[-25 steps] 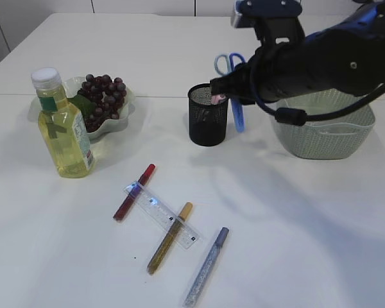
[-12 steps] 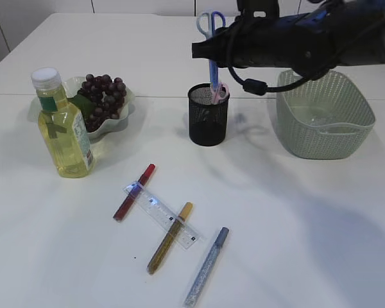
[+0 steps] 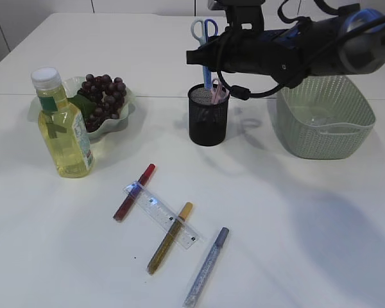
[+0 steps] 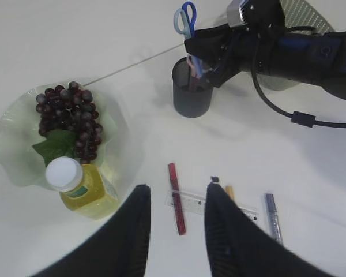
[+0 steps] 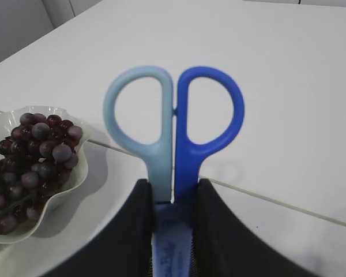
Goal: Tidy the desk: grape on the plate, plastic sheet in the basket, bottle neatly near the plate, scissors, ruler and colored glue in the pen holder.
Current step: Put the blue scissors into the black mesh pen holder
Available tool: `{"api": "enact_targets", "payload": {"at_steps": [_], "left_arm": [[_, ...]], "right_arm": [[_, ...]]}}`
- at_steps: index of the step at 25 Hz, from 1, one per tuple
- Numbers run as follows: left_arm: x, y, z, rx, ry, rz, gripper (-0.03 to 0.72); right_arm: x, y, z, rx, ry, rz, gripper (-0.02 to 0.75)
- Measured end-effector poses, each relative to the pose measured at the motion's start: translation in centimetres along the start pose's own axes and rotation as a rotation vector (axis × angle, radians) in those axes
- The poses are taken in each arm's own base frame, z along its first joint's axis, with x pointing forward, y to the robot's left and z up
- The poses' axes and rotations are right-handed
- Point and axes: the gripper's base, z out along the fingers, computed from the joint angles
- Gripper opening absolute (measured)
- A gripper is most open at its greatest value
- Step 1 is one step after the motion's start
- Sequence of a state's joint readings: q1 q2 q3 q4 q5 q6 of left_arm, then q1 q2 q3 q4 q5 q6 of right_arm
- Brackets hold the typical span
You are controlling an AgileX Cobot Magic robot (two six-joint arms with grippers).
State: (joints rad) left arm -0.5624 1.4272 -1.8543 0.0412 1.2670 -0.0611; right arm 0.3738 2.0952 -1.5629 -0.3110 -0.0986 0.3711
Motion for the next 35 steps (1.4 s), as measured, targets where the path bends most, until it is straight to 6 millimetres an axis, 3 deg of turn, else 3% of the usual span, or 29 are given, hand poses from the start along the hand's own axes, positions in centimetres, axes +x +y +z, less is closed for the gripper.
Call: {"api": "enact_targets", "payload": {"at_steps": [19,35], "left_arm": [[0.0,0.1,0.0,-0.008,-0.001,0.003,0.242],[0.0,0.1,0.0,-0.013,-0.001,0.004,0.242]], "right_arm": [[2.6,-0.9,2.5,-0.007,-0.005,-0.025,0.162],[2.9,-1.0,2.6,0.002,0.023,-0.025,0.179]]}}
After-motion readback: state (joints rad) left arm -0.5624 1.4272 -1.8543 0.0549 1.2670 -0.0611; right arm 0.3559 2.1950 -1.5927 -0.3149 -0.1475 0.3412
